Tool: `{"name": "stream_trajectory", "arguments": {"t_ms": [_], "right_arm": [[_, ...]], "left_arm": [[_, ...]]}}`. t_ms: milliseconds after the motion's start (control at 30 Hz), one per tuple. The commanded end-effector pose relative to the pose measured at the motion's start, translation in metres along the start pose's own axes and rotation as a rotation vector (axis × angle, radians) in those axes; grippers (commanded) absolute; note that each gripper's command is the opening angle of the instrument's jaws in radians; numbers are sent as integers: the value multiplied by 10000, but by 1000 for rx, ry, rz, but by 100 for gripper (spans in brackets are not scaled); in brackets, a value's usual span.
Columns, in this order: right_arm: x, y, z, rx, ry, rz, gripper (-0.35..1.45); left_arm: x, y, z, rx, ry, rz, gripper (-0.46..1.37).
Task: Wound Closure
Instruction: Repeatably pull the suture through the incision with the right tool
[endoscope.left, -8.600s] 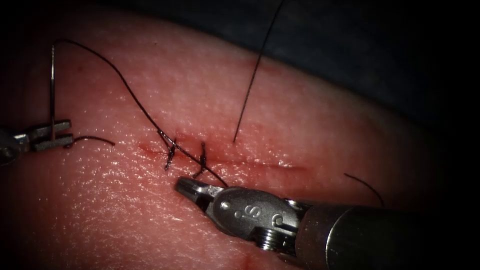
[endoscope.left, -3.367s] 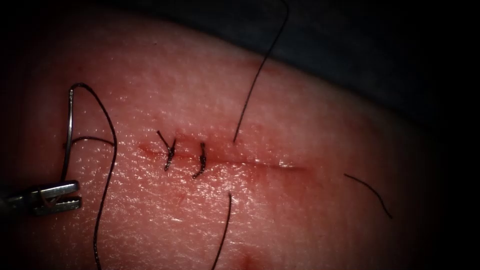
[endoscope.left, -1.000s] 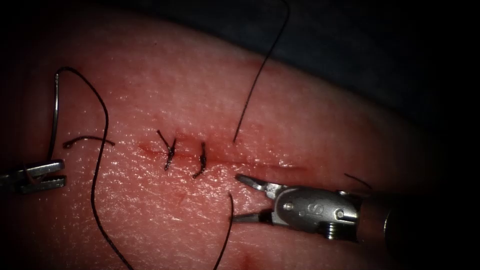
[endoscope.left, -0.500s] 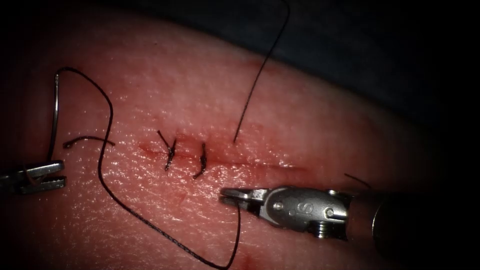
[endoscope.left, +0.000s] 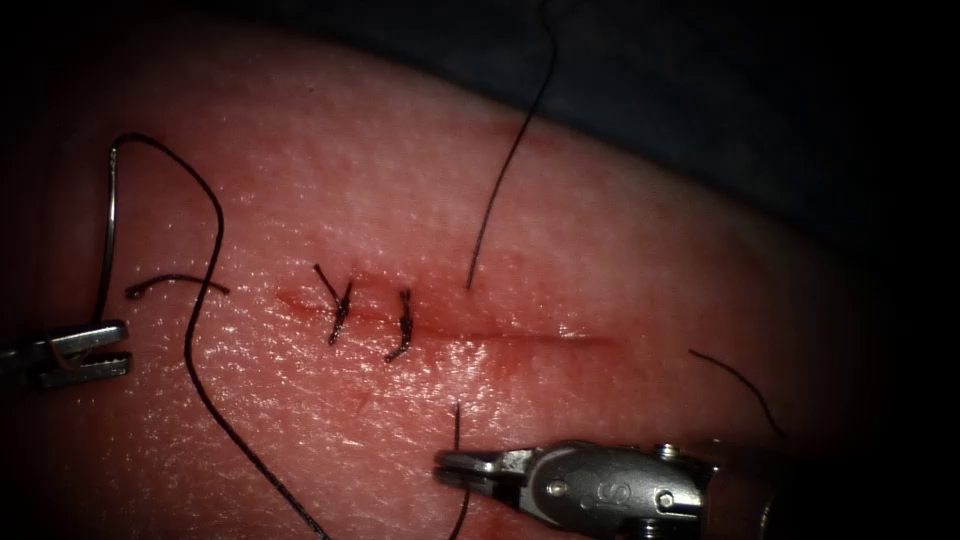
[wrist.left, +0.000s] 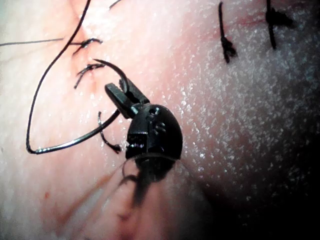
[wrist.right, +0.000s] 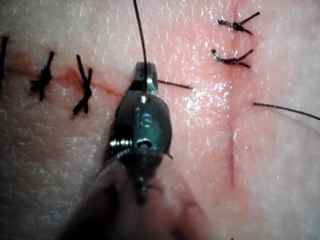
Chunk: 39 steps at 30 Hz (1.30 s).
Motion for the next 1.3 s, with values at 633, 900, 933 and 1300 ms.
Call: {"name": "stream_trajectory", "arguments": {"t_ms": [633,900,933,1300], "right_arm": [[65,-106,-13,232,-81,-9,-35],[64,-88,-14,119,-3,-23,122],[63,-87,-15,104,0,-21,128],[54,-68,-74,54,35,0,128]], "left_arm": [[-10,-1,3,-26,-7,5,-35],[-10,1,5,-26,-6,6,-35],[-10,1,5,-26,-6,6,-35],[-10,0,3,-27,-5,7,-35]]}}
